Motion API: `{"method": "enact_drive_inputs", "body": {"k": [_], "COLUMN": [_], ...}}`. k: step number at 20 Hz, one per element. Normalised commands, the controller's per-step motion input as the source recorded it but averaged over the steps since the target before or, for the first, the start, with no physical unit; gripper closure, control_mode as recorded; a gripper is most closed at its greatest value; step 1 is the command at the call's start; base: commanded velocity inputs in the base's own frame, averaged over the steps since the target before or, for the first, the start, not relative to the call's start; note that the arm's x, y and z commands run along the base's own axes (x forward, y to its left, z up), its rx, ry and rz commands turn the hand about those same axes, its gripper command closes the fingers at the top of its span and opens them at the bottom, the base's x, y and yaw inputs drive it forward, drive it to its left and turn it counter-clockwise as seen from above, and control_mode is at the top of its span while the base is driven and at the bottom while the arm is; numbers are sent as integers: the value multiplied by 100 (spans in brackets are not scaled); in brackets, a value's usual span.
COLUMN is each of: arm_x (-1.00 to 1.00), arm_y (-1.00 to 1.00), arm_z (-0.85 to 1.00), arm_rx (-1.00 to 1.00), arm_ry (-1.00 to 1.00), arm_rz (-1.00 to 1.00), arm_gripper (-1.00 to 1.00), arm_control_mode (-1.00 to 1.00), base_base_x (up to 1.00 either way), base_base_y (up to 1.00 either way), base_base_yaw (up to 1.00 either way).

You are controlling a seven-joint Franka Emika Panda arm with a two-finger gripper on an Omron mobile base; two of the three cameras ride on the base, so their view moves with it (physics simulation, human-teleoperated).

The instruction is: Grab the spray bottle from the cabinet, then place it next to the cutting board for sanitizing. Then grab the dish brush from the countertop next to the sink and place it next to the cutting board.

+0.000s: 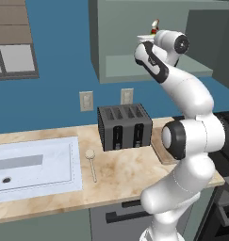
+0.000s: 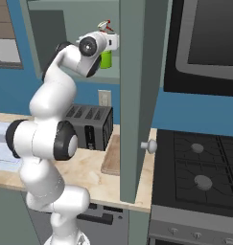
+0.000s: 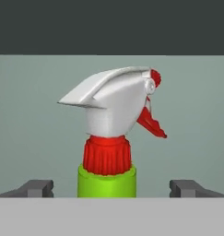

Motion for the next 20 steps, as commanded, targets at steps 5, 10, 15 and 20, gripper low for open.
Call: {"method": "enact_drive_inputs", "body": {"k": [5,10,15,20], "arm_x": [32,2,-13,-89], "arm_y": [5,0,0,0], "arm_z": [-1,0,0,1], "arm_rx": [-1,0,0,0], "arm_ry": [2,0,-5,-20], "arm_rz": [0,0,0,0], "arm_gripper": [100,100,100,100], "arm_control_mode": [-100,-100,-100,-100], "base_base_x": [0,0,0,0], "base_base_y": [0,0,0,0], "base_base_yaw": [0,0,0,0]}}
